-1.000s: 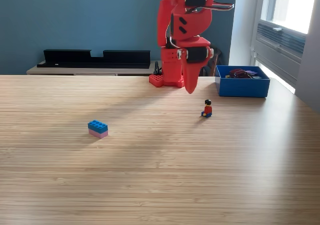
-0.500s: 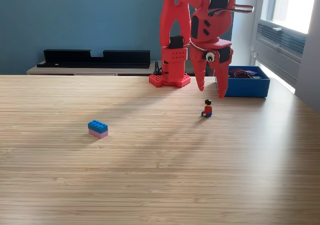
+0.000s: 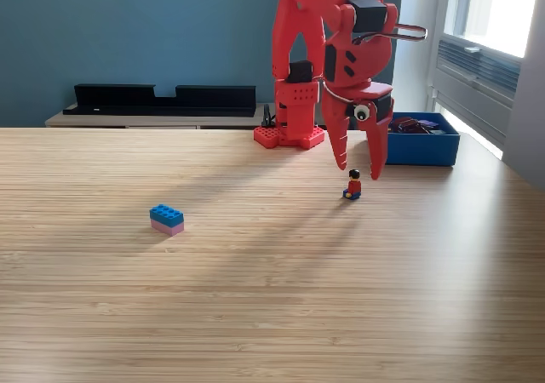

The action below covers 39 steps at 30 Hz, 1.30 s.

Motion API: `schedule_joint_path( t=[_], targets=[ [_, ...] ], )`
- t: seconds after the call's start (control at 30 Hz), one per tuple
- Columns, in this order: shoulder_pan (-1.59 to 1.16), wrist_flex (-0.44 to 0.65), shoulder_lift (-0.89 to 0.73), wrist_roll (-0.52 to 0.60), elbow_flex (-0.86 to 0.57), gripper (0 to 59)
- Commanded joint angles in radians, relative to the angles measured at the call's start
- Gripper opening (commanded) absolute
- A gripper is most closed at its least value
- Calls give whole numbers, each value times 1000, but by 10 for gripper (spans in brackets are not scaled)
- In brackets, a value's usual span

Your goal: Grasp a lego block and put it in the bin.

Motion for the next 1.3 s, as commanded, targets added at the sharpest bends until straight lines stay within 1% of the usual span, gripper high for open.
schedule_joint_path(
  t=[0.03,0.43,0.63,0.73,0.87,0.9,1.03,1.2,1.3],
  targets=[
    [-3,-38,38,-20,23,211],
    [-5,-152,38,-25,132,184],
    [-5,-184,38,-26,144,157],
    [-5,-199,38,-26,149,116],
    [-5,-215,38,-21,149,11],
    [-5,-218,38,-20,149,1],
    [-5,-218,38,-18,143,1],
    [-2,-212,38,32,109,1],
    [-2,-156,38,67,54,1]
  ],
)
